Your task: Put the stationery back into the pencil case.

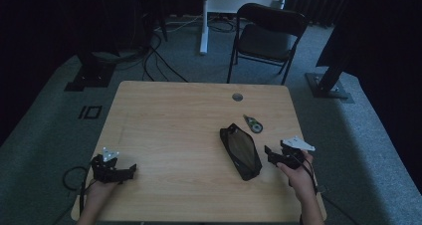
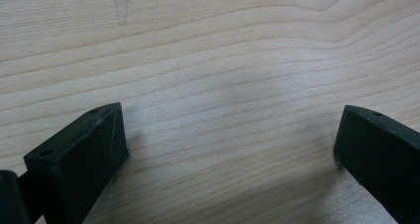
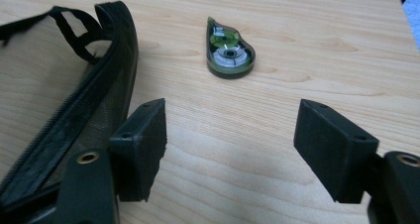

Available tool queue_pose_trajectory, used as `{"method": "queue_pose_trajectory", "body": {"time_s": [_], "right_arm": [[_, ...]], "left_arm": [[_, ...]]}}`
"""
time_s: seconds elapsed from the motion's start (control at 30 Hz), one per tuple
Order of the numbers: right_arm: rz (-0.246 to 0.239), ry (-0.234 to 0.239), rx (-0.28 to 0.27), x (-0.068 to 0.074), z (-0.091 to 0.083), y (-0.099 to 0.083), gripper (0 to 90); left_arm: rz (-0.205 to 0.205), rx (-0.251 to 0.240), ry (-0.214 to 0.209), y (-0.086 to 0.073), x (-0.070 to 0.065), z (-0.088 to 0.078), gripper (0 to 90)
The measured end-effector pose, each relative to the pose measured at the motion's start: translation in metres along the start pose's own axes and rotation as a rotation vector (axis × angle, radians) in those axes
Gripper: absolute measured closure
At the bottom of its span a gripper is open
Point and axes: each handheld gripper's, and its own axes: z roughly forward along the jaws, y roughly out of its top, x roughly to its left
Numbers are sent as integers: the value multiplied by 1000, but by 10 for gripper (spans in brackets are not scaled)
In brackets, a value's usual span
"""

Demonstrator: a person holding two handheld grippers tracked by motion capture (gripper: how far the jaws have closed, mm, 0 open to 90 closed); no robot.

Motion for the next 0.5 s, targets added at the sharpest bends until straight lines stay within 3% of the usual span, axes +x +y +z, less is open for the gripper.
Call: {"method": "queue_pose_trajectory", "body": {"time_s": [0.5], "right_arm": [[-33, 10, 34, -4, 38, 14, 224]], "left_arm": [[-1, -2, 0, 0, 0, 0, 2]]}}
